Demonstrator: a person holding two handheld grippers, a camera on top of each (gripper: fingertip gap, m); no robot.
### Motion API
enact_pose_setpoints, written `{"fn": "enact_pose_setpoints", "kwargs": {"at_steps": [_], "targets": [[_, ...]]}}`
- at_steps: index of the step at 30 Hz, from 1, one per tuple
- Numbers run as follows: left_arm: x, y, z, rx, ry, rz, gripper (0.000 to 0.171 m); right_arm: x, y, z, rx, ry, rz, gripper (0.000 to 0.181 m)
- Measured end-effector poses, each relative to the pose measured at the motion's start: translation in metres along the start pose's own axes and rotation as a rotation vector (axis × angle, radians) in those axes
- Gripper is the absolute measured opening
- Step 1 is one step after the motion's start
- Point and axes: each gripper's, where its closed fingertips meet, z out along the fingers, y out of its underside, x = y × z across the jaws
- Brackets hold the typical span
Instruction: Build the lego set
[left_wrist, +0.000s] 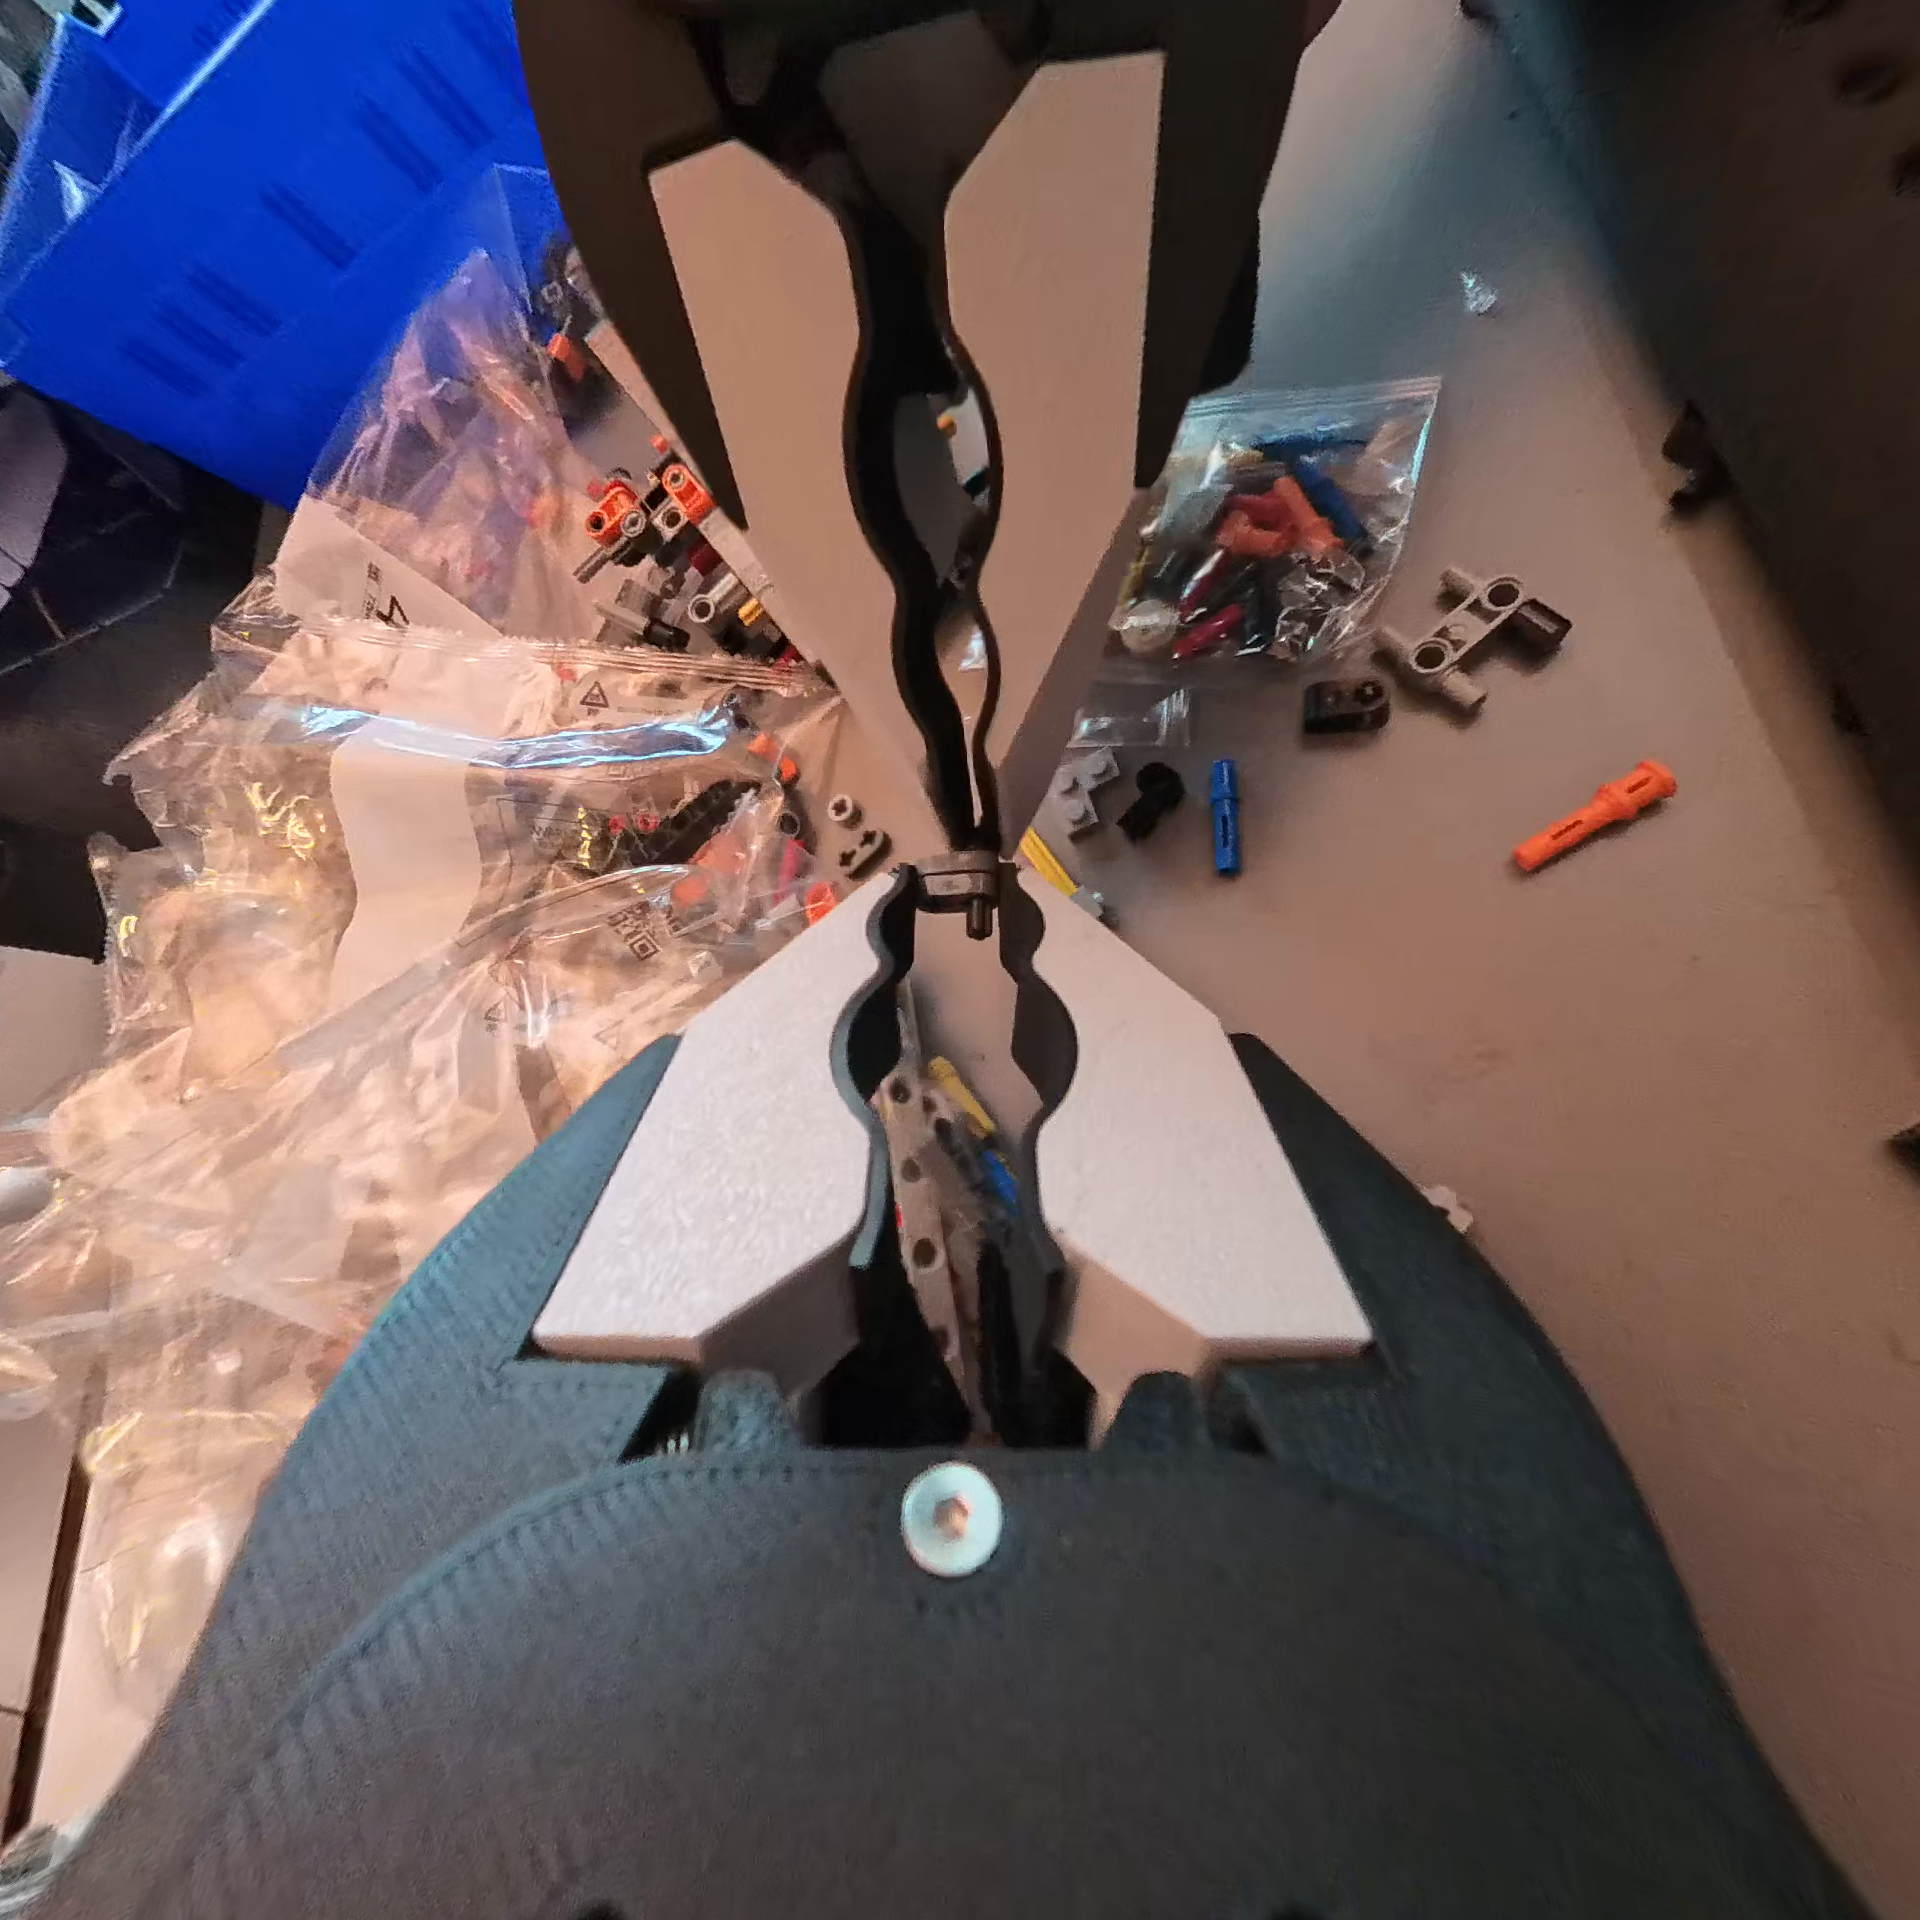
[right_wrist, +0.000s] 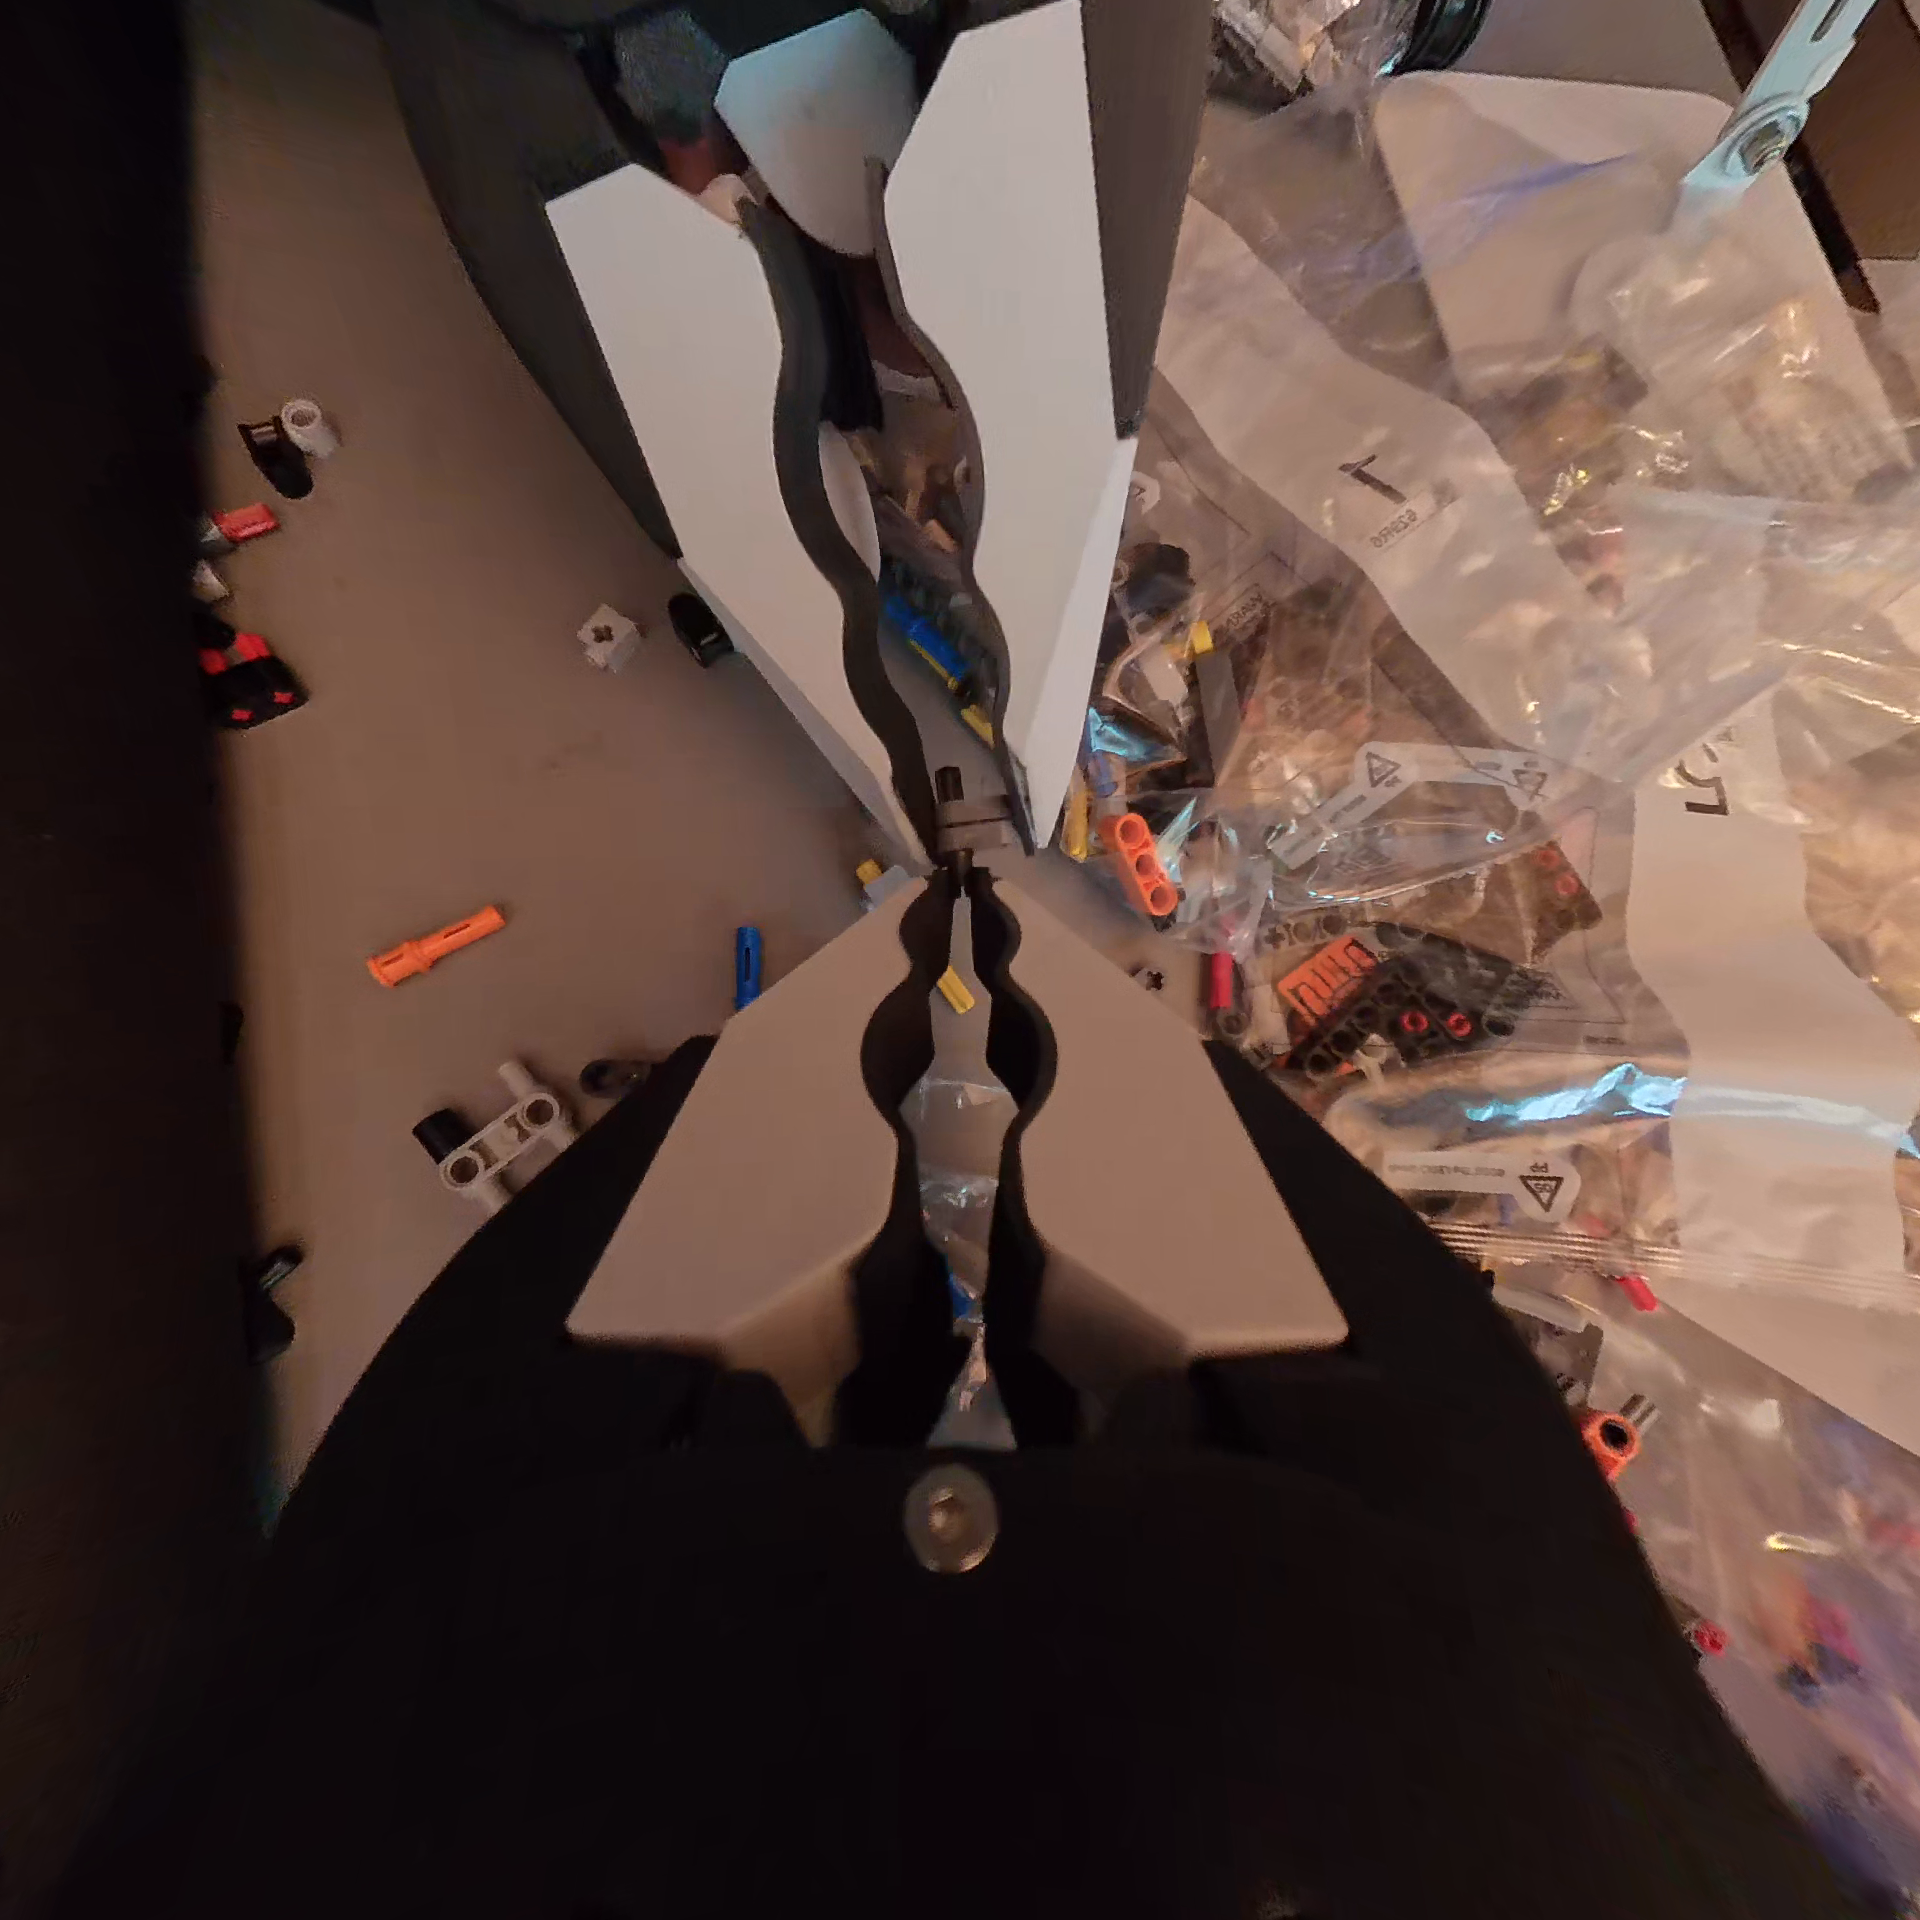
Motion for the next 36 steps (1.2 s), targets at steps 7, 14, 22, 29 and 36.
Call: {"fn": "enact_pose_setpoints", "kwargs": {"at_steps": [7, 14, 22, 29, 36], "targets": [[0.004, 0.0, -0.007, -0.006, 0.027, 0.035, 0.014, -0.005, -0.003, 0.0, -0.009, 0.019, -0.051, 0.001], [-0.031, 0.019, -0.048, -0.025, -0.078, -0.04, 0.013, 0.006, 0.032, -0.005, -0.129, 0.063, -0.038, 0.0], [-0.022, -0.012, -0.037, 0.086, -0.106, 0.049, 0.013, 0.011, -0.022, -0.021, 0.233, -0.054, 0.205, 0.014], [-0.023, -0.035, -0.026, 0.118, -0.228, 0.165, 0.013, 0.004, -0.031, -0.018, 0.304, -0.197, 0.365, 0.015], [-0.036, -0.048, -0.036, 0.186, -0.345, 0.198, 0.014, 0.009, -0.045, -0.037, 0.459, -0.289, 0.464, 0.008]]}}
